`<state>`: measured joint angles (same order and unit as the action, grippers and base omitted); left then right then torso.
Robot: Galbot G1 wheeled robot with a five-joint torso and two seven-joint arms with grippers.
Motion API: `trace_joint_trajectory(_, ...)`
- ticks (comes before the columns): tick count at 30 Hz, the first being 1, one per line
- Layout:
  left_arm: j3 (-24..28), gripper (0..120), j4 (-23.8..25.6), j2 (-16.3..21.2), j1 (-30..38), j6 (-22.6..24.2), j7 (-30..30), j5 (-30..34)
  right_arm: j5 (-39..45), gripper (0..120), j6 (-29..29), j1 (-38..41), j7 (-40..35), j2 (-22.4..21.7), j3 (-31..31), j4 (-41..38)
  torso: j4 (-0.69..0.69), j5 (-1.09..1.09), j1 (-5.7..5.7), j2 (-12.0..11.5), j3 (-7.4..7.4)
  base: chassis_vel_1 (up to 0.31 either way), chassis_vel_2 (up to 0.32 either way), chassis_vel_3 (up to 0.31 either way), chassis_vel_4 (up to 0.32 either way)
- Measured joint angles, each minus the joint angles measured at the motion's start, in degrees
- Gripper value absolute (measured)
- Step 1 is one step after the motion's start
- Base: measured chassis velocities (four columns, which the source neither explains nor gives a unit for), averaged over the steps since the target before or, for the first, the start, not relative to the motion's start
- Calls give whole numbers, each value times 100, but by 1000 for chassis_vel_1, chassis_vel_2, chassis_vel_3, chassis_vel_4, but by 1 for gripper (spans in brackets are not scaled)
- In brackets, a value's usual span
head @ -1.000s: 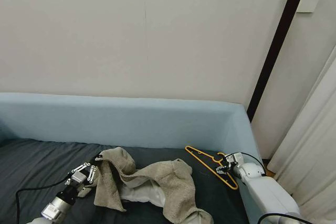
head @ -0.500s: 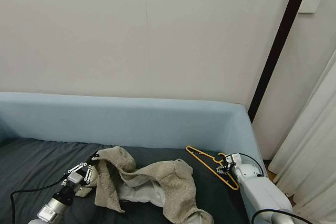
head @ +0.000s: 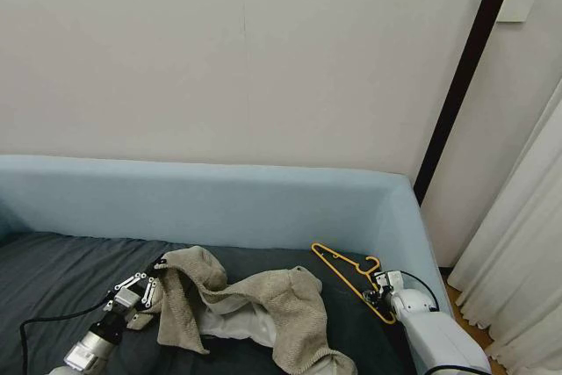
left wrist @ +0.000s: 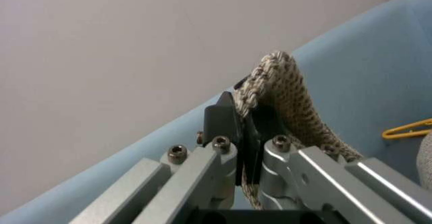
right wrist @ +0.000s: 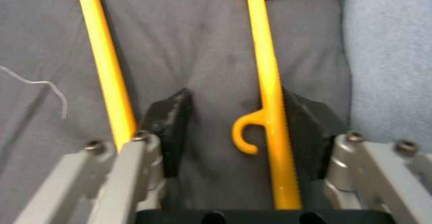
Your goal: Pick up the clothes from the sofa and hang them on the clothes hanger.
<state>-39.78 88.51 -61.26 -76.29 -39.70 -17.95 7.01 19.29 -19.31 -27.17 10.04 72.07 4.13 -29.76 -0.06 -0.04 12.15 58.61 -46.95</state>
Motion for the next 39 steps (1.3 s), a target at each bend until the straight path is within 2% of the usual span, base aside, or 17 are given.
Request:
trace_joint_trajectory(2, 4, 0, -11, 24, 4, -3, 15, 1, -8, 43, -2, -23, 38, -13, -9, -34, 0, -1, 0, 0, 0, 0, 0, 0, 0)
trace_joint_trajectory(4, 10, 0, -20, 53, 7, -6, 32, 3, -12, 30, -14, -73, 80, -53, -32, -124, 0, 0, 0, 0, 0, 0, 0, 0, 0)
trace_joint_trajectory(7, 22, 0, -29, 56, 7, -12, 39, 4, -8, 23, -22, -128, 99, -109, -58, -238, 0, 0, 0, 0, -1, 0, 0, 0, 0)
trace_joint_trajectory(11, 36, 0, -31, 49, 6, -18, 42, 3, 88, 22, -88, -267, 106, -253, -120, -543, 0, 1, 0, -1, -2, 0, 0, 0, 0)
trace_joint_trajectory(17, 67, 0, -47, 46, 26, -26, 46, -2, 558, 22, -291, -756, 89, -748, -245, -1738, -5, 1, 0, -2, -3, 0, 0, 0, 0)
trace_joint_trajectory(20, 107, 0, -54, 31, 61, -33, 54, -4, 831, 22, -356, -1156, 70, -1140, -258, -2760, -3, 0, 0, -2, -2, 0, 0, 0, 0)
trace_joint_trajectory(21, 107, 0, -54, 31, 61, -33, 54, -4, 831, 22, -356, -1156, 70, -1140, -258, -2760, -3, 0, 0, -2, -2, 0, 0, 0, 0)
trace_joint_trajectory(22, 135, 0, -54, 3, 77, -33, 72, -4, 944, 22, -323, -1376, 0, -1349, -251, -3333, -3, 0, 0, -2, -2, 0, 0, 0, 0)
trace_joint_trajectory(25, 42, 0, -2, -136, -8, -63, 178, -4, 786, 22, 464, -1658, -129, -1673, -320, -4154, -5, -2, 0, -1, -1, 0, 0, 0, 0)
trace_joint_trajectory(26, 42, 0, -2, -136, -8, -63, 178, -4, 786, 22, 464, -1658, -129, -1673, -320, -4154, -5, -2, 0, -1, -1, 0, 0, 0, 0)
trace_joint_trajectory(28, -25, 0, 37, -220, -79, -88, 285, -3, 153, 22, 1114, -1831, -331, -1805, -385, -4545, 8, 1, 0, -2, -1, 0, 0, 0, 0)
trace_joint_trajectory(30, -8, 0, 57, -241, -76, -86, 344, 12, -676, 22, 1654, -2186, -563, -1991, -352, -4989, 4, 0, 0, -2, -1, 0, 0, 0, 0)
trace_joint_trajectory(31, -8, 0, 57, -241, -76, -86, 344, 12, -676, 22, 1654, -2186, -563, -1991, -352, -4989, 4, 0, 0, -2, -1, 0, 0, 0, 0)
trace_joint_trajectory(34, 19, 0, 109, -250, -48, -58, 391, 113, -1877, 22, 2615, -2496, -915, -2071, -316, -5304, -7, 0, 0, -1, -1, 0, 0, 0, 0)
trace_joint_trajectory(36, 19, 0, 172, -257, -55, -24, 474, 222, -2794, 22, 3194, -2614, -1297, -2024, -300, -5431, -5, -1, 0, -1, 0, 0, 0, 0, 0)
trace_joint_trajectory(37, 19, 0, 172, -257, -55, -24, 474, 222, -2794, 22, 3194, -2614, -1297, -2024, -300, -5431, -5, -1, 0, -1, 0, 0, 0, 0, 0)
trace_joint_trajectory(39, 18, 0, 239, -257, -65, 21, 574, 346, -3649, 22, 3493, -2751, -1770, -1978, -324, -5625, 3, -1, 0, -1, -1, 0, 0, 0, 0)
